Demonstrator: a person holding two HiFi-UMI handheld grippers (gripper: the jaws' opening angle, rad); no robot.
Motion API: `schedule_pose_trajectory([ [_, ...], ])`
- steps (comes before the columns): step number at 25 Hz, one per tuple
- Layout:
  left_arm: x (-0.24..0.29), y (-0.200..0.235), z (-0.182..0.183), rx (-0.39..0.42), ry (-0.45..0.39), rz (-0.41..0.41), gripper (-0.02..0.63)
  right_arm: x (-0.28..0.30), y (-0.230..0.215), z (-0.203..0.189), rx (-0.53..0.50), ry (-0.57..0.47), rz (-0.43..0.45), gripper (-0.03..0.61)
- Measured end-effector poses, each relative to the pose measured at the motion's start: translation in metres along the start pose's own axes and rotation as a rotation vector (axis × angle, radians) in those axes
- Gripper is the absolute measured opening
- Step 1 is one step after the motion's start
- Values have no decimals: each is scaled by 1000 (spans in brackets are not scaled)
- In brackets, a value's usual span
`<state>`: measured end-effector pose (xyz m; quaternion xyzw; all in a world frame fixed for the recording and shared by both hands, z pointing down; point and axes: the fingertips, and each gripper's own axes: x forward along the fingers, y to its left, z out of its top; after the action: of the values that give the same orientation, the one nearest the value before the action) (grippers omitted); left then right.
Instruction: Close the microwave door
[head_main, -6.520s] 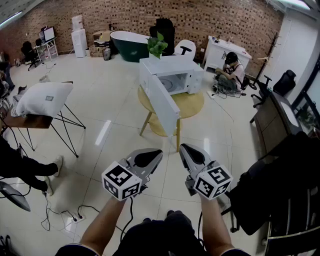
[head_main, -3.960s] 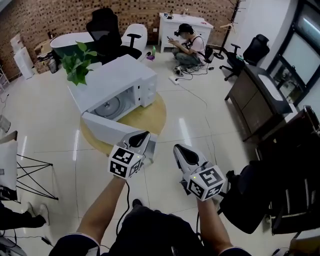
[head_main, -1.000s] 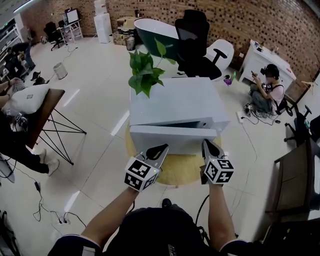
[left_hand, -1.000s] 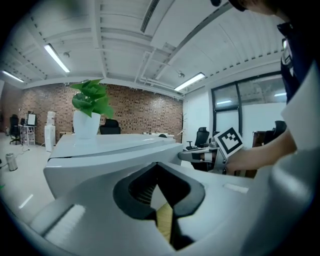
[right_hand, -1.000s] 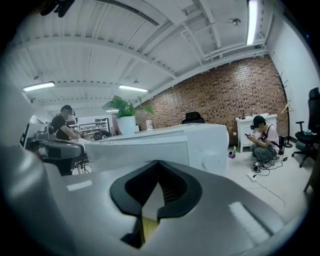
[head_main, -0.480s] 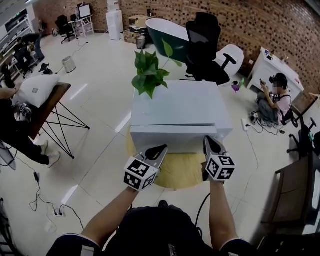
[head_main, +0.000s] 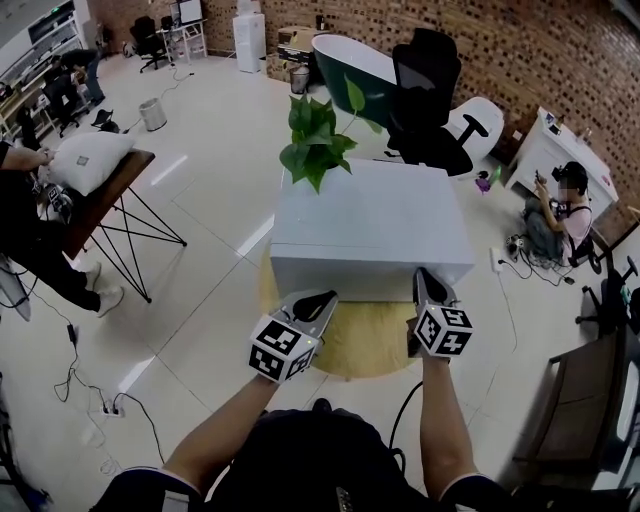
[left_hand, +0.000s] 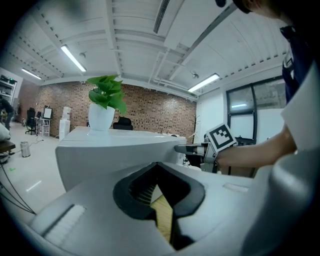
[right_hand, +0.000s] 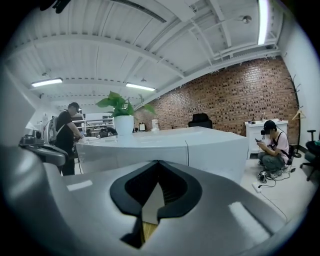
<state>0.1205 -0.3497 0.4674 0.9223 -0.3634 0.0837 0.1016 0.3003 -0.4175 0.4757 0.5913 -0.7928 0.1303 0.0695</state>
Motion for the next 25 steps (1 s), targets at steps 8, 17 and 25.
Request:
schedule_pose_trajectory([
  [8, -10, 1, 1, -18, -12, 8, 11, -22, 43, 8, -16, -31, 83, 2],
  [17, -15, -1, -2, -20, -4, -20, 11, -30, 62, 6, -8, -39, 100, 2],
  [25, -12, -3, -2, -19, -2, -39, 11, -33, 59, 4, -4, -36, 83, 2],
])
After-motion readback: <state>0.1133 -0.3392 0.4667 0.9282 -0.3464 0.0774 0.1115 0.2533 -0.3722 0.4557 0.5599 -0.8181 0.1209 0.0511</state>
